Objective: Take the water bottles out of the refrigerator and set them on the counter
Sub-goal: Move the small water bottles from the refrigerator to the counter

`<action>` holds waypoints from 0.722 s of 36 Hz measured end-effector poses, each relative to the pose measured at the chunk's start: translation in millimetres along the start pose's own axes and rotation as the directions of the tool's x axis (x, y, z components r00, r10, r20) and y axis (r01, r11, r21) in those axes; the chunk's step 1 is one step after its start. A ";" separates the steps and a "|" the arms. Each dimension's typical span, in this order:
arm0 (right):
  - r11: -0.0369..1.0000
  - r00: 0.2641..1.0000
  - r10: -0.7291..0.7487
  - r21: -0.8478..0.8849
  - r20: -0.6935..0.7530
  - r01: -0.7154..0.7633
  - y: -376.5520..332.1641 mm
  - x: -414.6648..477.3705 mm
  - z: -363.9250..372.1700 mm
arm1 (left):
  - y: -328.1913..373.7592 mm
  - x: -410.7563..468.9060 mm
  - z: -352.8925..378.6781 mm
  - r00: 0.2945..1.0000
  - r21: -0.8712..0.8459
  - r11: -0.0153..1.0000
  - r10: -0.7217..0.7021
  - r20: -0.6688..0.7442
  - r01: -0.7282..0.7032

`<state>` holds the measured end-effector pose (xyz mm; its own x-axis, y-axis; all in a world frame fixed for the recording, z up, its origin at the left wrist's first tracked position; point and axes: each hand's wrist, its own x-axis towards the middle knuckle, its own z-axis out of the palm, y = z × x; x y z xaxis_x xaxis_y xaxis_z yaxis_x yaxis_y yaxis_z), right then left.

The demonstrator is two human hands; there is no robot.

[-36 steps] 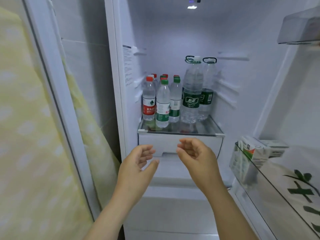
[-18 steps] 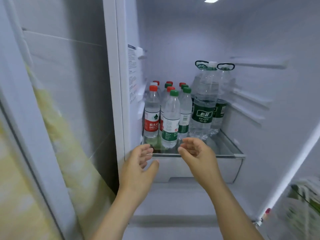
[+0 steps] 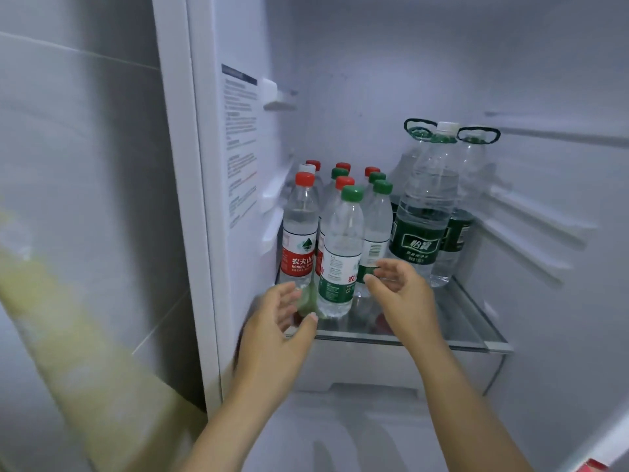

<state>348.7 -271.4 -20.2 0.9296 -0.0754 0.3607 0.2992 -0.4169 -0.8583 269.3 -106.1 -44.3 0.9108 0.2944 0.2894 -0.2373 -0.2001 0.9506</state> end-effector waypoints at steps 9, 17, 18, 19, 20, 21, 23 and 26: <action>1.000 1.000 -0.008 -0.009 0.006 0.008 18.8 27.7 -9.3 | -6.7 40.8 42.1 1.000 0.055 0.998 -0.020 -0.013 0.021; 1.000 1.000 -0.006 0.002 0.005 0.006 26.1 35.9 -10.9 | -12.8 72.5 67.6 0.999 0.091 0.996 -0.001 -0.042 0.004; 1.000 1.000 -0.007 0.004 0.005 0.007 26.0 36.4 -11.2 | -15.6 75.9 69.5 0.999 0.103 0.995 -0.002 -0.043 0.006; 1.000 1.000 -0.007 0.009 0.003 0.007 25.7 36.9 -11.6 | -18.2 79.3 71.4 0.999 0.119 0.993 -0.005 -0.045 0.010; 1.000 1.000 -0.007 0.014 0.001 0.007 25.2 37.4 -12.3 | -19.7 82.1 73.1 0.999 0.130 0.991 -0.008 -0.046 0.014; 1.000 1.000 -0.007 0.020 -0.001 0.007 24.8 37.9 -12.9 | -20.4 84.4 74.9 0.999 0.136 0.991 -0.011 -0.046 0.018; 0.999 1.000 -0.003 0.033 -0.002 0.003 24.6 38.9 -13.8 | -21.1 87.8 78.7 0.998 0.143 0.990 -0.008 -0.057 0.016; 0.999 1.000 0.002 0.034 -0.003 -0.002 24.9 39.7 -14.4 | -25.4 89.8 83.5 0.996 0.137 0.990 -0.001 -0.093 0.014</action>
<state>390.0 -297.8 -22.0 0.9296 -0.0793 0.3600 0.3043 -0.3861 -0.8708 385.3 -152.7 -51.9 0.8759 0.3799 0.2973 -0.1760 -0.3221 0.9302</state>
